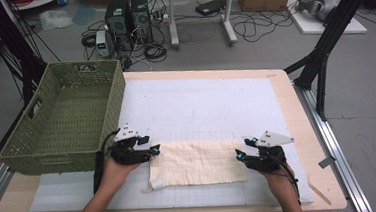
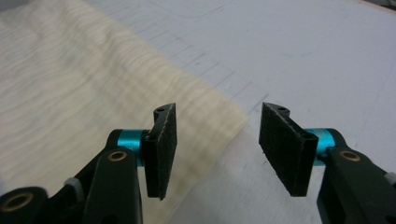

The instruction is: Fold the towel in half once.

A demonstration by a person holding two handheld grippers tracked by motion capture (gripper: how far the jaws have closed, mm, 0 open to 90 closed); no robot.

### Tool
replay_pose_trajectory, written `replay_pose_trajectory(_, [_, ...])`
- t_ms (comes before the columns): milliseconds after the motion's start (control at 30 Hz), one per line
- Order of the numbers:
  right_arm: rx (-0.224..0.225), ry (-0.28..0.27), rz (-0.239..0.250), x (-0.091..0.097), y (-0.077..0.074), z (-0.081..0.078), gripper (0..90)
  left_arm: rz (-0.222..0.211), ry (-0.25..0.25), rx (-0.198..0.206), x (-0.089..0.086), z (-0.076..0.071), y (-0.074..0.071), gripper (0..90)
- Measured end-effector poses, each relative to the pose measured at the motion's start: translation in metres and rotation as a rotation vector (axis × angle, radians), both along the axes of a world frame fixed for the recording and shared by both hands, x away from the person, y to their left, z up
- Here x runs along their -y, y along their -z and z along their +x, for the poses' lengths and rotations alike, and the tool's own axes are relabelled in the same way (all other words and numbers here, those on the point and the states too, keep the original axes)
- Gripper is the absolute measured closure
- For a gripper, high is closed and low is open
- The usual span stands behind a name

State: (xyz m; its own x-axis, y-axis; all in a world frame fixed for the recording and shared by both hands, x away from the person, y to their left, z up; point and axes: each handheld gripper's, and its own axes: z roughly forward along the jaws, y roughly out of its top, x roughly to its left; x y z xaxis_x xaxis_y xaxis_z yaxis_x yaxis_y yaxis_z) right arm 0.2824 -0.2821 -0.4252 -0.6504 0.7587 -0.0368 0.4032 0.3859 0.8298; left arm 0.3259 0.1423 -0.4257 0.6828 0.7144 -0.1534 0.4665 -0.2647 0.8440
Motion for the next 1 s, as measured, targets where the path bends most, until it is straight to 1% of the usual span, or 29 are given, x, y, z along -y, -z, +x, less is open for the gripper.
replay_pose_trajectory(33, [0.011, 0.008, 0.001, 0.0, 0.0, 0.007, 43.7, -0.006, -0.009, 0.005, 0.001, 0.003, 0.0, 42.5])
replay_pose_trajectory(67, [0.013, 0.014, 0.005, -0.001, -0.001, 0.012, 42.2, -0.006, -0.015, -0.002, 0.002, 0.007, 0.001, 42.6])
replay_pose_trajectory(133, [0.016, 0.031, 0.007, -0.003, -0.001, 0.023, 41.6, 0.017, -0.025, -0.007, 0.003, 0.013, 0.002, 42.7])
replay_pose_trajectory(200, [-0.001, 0.041, -0.002, -0.005, 0.001, 0.032, 41.6, 0.023, -0.034, -0.023, 0.004, 0.019, 0.005, 43.0])
replay_pose_trajectory(267, [-0.034, 0.037, -0.013, -0.008, 0.005, 0.04, 43.5, 0.028, -0.035, -0.046, 0.004, 0.022, 0.008, 44.7])
replay_pose_trajectory(333, [-0.068, 0.021, -0.019, -0.01, 0.01, 0.046, 45.5, 0.051, -0.019, -0.078, 0.005, 0.024, 0.013, 48.2])
replay_pose_trajectory(367, [-0.089, 0.015, -0.025, -0.01, 0.013, 0.049, 46.7, 0.073, -0.004, -0.092, 0.005, 0.025, 0.015, 49.1])
replay_pose_trajectory(433, [-0.125, 0.003, -0.029, -0.011, 0.018, 0.052, 48.2, 0.082, 0.013, -0.114, 0.006, 0.026, 0.019, 51.4])
replay_pose_trajectory(467, [-0.142, -0.008, -0.021, -0.011, 0.02, 0.053, 50.7, 0.083, 0.021, -0.118, 0.006, 0.025, 0.02, 53.9])
replay_pose_trajectory(533, [-0.157, -0.026, -0.036, -0.013, 0.022, 0.053, 56.8, 0.1, 0.027, -0.098, 0.007, 0.023, 0.021, 56.9])
replay_pose_trajectory(567, [-0.157, -0.03, -0.028, -0.014, 0.022, 0.051, 62.6, 0.106, 0.028, -0.088, 0.007, 0.022, 0.021, 60.1])
replay_pose_trajectory(633, [-0.173, -0.036, -0.01, -0.014, 0.023, 0.05, 69.2, 0.113, 0.042, -0.076, 0.005, 0.02, 0.022, 73.1])
replay_pose_trajectory(667, [-0.178, -0.04, -0.004, -0.013, 0.022, 0.049, 75.9, 0.104, 0.054, -0.076, 0.004, 0.019, 0.023, 82.1])
replay_pose_trajectory(700, [-0.182, -0.058, 0.0, -0.012, 0.022, 0.048, 82.3, 0.114, 0.052, -0.064, 0.004, 0.018, 0.022, 84.4])
replay_pose_trajectory(733, [-0.174, -0.069, -0.008, -0.013, 0.022, 0.047, 82.6, 0.127, 0.047, -0.051, 0.005, 0.017, 0.021, 85.2])
replay_pose_trajectory(767, [-0.152, -0.067, -0.031, -0.014, 0.021, 0.045, 83.1, 0.131, 0.032, -0.031, 0.005, 0.016, 0.019, 85.6])
replay_pose_trajectory(800, [-0.127, -0.063, -0.06, -0.015, 0.02, 0.043, 83.5, 0.115, 0.018, -0.014, 0.004, 0.016, 0.017, 85.7])
replay_pose_trajectory(833, [-0.097, -0.061, -0.076, -0.017, 0.019, 0.041, 83.6, 0.099, 0.004, 0.005, 0.002, 0.016, 0.015, 85.7])
replay_pose_trajectory(900, [-0.054, -0.039, -0.083, -0.018, 0.016, 0.038, 83.7, 0.058, -0.03, 0.034, -0.001, 0.017, 0.012, 85.6])
replay_pose_trajectory(933, [-0.034, -0.03, -0.084, -0.018, 0.015, 0.038, 83.6, 0.045, -0.045, 0.047, -0.001, 0.018, 0.01, 85.7])
replay_pose_trajectory(1000, [-0.001, -0.009, -0.09, -0.02, 0.013, 0.038, 83.7, 0.051, -0.058, 0.069, 0.001, 0.021, 0.006, 85.6])
